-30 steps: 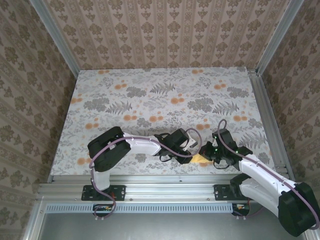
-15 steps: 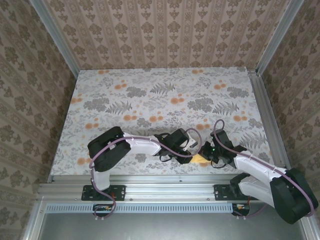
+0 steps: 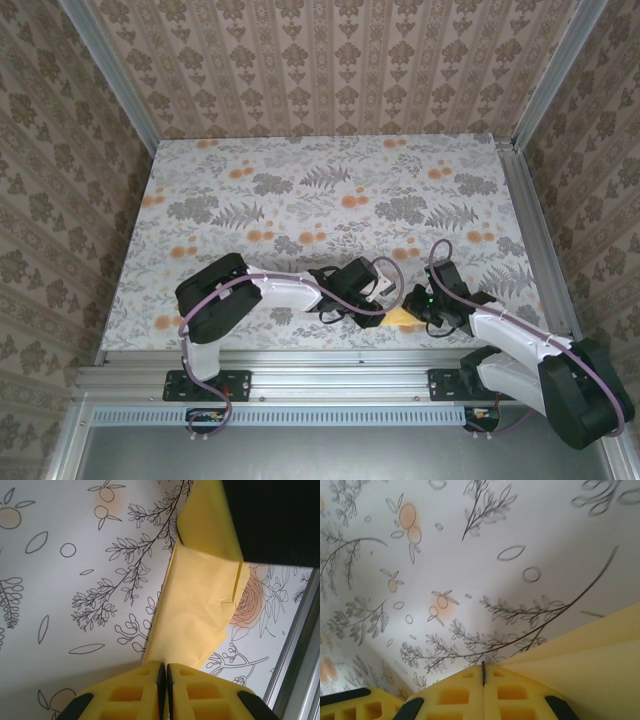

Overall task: Fold a paper plane with a square sheet of paper (pick it up from the middle)
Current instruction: Fold the wing for the fifth time at the center of the table.

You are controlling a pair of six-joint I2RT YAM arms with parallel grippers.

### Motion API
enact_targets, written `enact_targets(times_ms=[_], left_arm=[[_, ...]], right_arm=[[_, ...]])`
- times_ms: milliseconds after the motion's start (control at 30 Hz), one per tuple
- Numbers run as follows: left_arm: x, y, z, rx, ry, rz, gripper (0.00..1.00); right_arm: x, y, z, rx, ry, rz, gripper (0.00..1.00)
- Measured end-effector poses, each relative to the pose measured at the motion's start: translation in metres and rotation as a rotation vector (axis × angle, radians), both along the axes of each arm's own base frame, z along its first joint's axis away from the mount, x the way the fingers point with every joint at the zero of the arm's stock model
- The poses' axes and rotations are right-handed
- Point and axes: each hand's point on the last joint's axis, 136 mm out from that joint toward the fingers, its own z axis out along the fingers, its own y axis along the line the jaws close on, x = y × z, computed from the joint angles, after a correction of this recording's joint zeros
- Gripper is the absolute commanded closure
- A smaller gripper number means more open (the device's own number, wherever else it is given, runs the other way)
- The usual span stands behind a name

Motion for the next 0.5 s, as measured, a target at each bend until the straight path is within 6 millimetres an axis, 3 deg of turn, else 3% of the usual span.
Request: enact_targets(times_ms=[233, 500], left_arm=[[-0.002, 0.006, 0.0, -0.001, -0.001, 0.001, 0.86], [-0.007, 0.016, -0.001, 0.007, 0.003, 0.002, 0.86]], right_arm=[[0.004, -0.023, 0.009, -0.068, -0.055, -0.092, 1.0], [0.002, -0.029, 0.004, -0.1, -0.036, -0.107, 1.0]])
